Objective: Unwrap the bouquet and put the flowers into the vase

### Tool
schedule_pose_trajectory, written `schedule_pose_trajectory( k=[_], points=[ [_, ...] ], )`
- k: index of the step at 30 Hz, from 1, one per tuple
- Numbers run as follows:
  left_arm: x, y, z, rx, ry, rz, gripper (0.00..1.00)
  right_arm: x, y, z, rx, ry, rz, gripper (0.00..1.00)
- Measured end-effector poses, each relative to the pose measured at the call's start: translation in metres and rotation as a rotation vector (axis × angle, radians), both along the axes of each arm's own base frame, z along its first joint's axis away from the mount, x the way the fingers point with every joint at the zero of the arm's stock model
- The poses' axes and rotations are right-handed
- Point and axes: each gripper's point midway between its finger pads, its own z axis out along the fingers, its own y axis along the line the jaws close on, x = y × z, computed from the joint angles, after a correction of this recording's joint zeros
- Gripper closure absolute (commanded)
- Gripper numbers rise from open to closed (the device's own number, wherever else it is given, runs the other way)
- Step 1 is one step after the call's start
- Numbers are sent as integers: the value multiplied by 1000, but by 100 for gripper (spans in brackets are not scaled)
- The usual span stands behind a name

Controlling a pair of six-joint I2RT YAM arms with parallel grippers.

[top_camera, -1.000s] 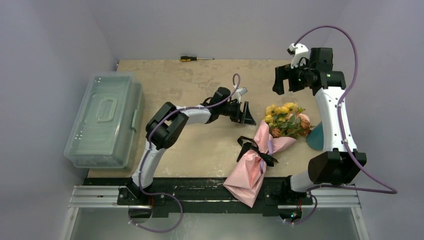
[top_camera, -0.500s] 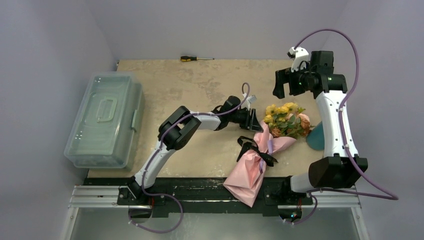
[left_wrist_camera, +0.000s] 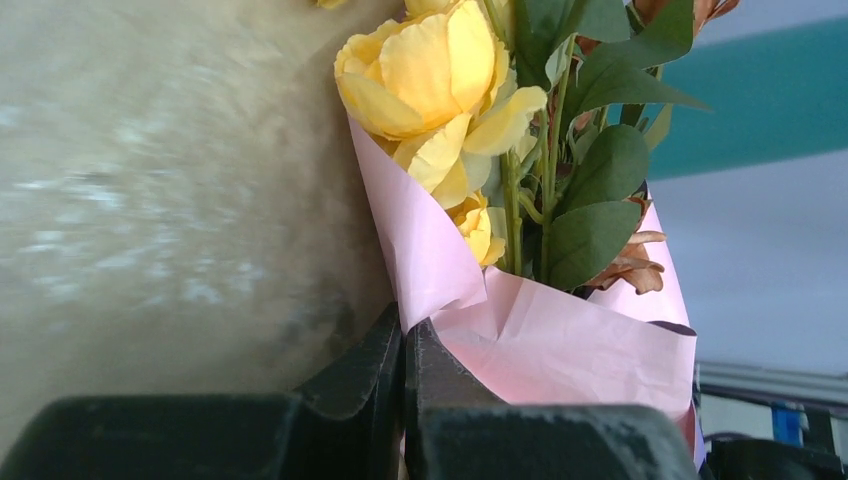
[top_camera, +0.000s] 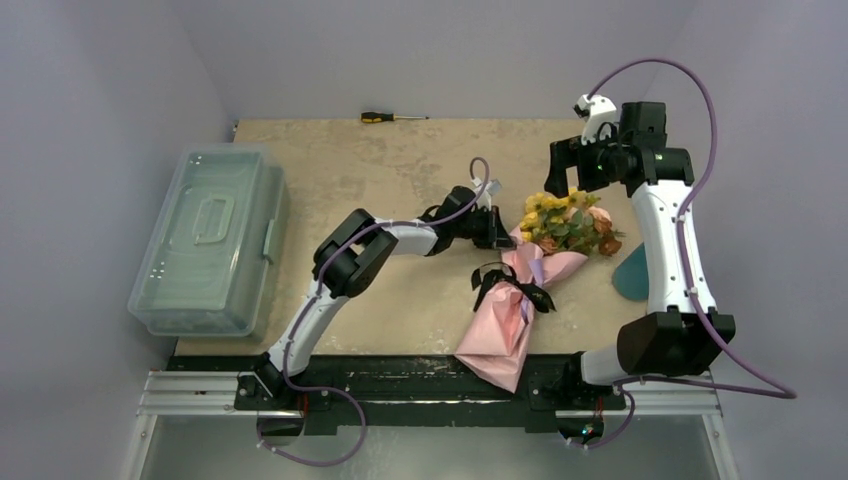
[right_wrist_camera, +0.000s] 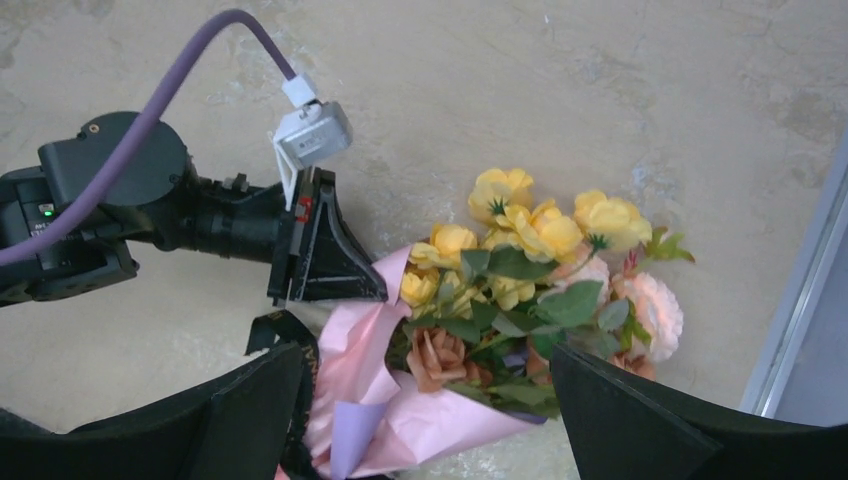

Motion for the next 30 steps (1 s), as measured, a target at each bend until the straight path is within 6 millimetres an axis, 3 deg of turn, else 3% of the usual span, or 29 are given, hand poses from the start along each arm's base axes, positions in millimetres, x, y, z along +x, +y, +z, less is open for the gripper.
schedule_pose_trajectory(
  k=[4,7,12,20,30],
  points=[
    [30,24,1,22,-17,95,100,1,3,-3,12,10,11,2],
    [60,54,4,44,-35,178,100,4,4,-8,19,26,16,2],
    [92,103,11,91,-71,275,100,8,9,-16,46,52,41,2],
    [97,170,14,199,-103,313,100,6,20,-17,85,52,101,2],
    [109,235,15,275,-107,322,100,-16,45,-55,198,147,224,5]
  ],
)
